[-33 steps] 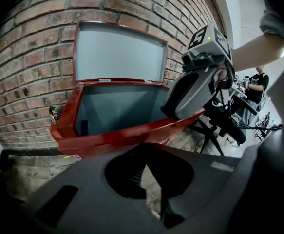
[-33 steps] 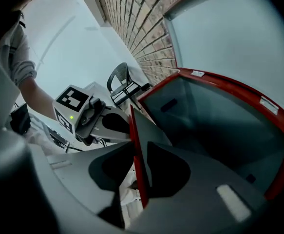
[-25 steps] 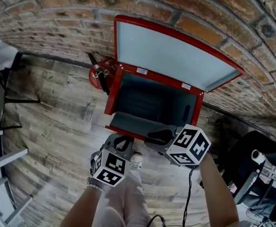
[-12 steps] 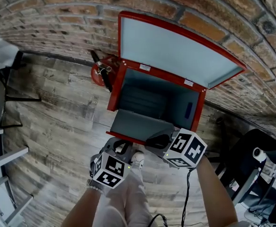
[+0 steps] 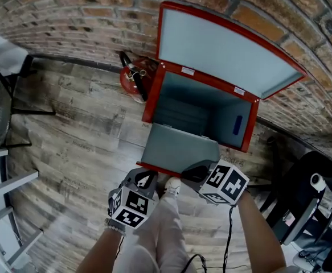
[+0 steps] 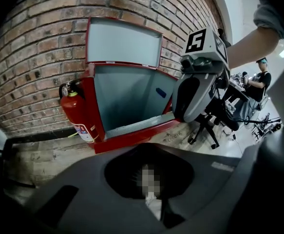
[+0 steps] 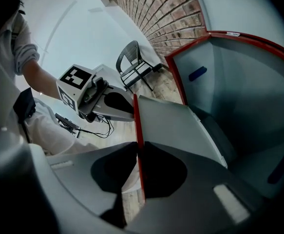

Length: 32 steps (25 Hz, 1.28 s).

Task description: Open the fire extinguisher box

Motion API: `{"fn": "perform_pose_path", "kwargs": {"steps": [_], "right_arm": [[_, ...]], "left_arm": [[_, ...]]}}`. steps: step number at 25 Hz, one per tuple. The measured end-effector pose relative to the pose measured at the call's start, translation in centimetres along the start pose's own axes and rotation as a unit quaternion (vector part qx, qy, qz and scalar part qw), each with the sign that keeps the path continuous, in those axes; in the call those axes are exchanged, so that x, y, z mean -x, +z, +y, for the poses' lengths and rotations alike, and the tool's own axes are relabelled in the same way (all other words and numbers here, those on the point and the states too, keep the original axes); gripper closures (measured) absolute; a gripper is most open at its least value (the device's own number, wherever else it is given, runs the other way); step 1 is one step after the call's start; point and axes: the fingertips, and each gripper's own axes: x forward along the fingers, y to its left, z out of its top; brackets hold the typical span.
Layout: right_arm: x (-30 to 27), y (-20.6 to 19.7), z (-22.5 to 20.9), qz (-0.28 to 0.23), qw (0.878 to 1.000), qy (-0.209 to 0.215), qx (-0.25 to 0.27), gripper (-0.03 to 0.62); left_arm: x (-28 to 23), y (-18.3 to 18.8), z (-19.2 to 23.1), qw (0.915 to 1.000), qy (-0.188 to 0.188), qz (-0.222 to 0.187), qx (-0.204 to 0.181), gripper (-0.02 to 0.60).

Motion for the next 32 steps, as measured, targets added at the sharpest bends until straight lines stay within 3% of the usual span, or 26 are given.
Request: {"fn": "perform_pose_path", "kwargs": {"steps": [13,22,28,32], "right_arm": [[-4.4,-3.0,1.3,0.033,0.999,-0.015,-0.007,0.54],[-8.7,-6.0,1.2,0.049,0.998,-0.028,-0.013,0.539],[-11.5,-7.4,0.6,0.082,0.996,-0.037,0.012,0.545],[-13.7,-9.0,-0.2,0.092,0.995,-0.036,-0.013,0.542]], "left_arm": [[2.9,-3.8,1.0,0.9996,0.015,-0.006,0.024,0.578],[1.9,-2.8,1.4,0.9994,0.016,-0.018,-0.024,0.578],[0.6,-2.4,1.9,0.9991,0.008,-0.029,-0.029,0.578],[-0.4,-2.6,2.3,0.9991,0.003,-0.028,-0.031,0.578]]}}
